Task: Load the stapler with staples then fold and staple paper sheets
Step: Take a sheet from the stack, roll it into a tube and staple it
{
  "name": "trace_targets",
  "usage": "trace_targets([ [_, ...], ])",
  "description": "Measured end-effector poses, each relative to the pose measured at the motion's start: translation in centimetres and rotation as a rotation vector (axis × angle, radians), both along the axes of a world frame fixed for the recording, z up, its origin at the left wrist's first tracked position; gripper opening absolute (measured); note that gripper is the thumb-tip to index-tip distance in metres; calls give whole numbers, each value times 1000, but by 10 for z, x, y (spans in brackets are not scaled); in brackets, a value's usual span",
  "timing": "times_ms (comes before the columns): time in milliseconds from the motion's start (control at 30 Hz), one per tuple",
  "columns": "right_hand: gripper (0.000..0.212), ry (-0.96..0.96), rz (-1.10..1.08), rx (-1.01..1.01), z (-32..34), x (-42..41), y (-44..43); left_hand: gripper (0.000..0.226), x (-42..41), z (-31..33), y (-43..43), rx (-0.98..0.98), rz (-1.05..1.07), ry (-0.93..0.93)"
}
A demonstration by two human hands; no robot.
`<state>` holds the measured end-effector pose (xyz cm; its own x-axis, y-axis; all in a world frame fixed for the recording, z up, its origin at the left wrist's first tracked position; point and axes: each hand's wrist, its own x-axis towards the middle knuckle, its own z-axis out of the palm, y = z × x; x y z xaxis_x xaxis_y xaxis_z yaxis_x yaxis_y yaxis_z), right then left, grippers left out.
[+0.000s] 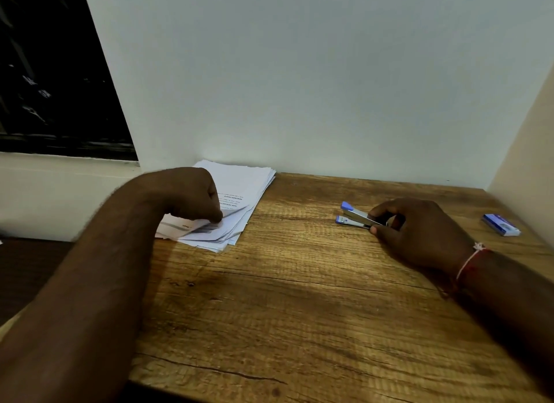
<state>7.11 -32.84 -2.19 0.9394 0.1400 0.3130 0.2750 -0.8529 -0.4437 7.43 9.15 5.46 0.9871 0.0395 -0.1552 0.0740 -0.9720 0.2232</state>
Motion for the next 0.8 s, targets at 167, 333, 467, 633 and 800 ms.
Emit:
trace_targets([
  [167,23,-13,-10,-6,0,-1,0,15,1,-2,1,49,-36,-114],
  [333,21,2,-34,13,3,-1,-1,15,-2,1,-5,-97,-61,-470],
  [467,37,-53,-104,-20,3,-2,-4,22,-12,1,-35,-333,-169,-669],
  [633,56,-341,143,202,20,-21,12,17,-28,-6,-87,-390,-285,-707],
  [800,61,1,421,221,14,-46,39,22,-39,-25,-123,-471,-401,-616],
])
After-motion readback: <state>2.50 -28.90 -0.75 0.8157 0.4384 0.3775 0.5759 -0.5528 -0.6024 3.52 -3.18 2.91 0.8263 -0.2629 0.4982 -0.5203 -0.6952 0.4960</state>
